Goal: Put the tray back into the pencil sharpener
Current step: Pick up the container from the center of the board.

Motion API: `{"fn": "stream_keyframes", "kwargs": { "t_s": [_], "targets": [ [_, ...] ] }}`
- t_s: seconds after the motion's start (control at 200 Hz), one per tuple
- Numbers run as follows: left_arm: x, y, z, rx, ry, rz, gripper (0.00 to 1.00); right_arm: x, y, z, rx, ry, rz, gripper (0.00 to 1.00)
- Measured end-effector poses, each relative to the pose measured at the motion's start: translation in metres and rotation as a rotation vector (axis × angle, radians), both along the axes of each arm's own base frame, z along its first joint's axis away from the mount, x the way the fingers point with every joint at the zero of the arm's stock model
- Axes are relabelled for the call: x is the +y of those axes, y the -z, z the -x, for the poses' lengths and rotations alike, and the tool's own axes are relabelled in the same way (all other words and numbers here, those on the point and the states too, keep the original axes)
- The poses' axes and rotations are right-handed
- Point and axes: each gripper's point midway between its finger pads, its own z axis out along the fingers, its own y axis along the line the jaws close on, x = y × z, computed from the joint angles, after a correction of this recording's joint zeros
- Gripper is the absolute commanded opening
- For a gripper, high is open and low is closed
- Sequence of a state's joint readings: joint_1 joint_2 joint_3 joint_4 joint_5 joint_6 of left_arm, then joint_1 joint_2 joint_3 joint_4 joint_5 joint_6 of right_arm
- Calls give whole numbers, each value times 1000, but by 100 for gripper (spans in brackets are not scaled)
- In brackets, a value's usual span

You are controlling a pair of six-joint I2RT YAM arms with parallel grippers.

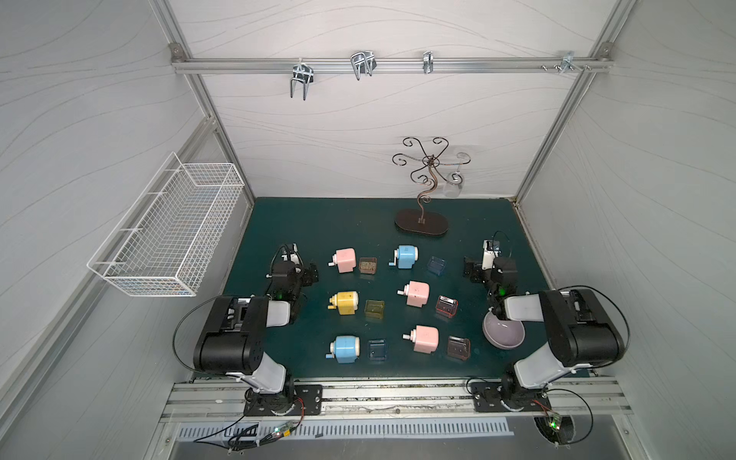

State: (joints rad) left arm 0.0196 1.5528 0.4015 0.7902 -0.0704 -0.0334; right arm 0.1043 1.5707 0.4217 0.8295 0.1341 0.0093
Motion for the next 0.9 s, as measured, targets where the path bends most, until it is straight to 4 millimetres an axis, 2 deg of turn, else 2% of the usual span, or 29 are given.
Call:
{"fn": "stream_keyframes", "kwargs": {
  "t_s": [0.901],
  "targets": [
    [1, 0, 0, -1, -1, 1, 97, -2, 0, 0, 0, 6, 0, 99]
  ]
}}
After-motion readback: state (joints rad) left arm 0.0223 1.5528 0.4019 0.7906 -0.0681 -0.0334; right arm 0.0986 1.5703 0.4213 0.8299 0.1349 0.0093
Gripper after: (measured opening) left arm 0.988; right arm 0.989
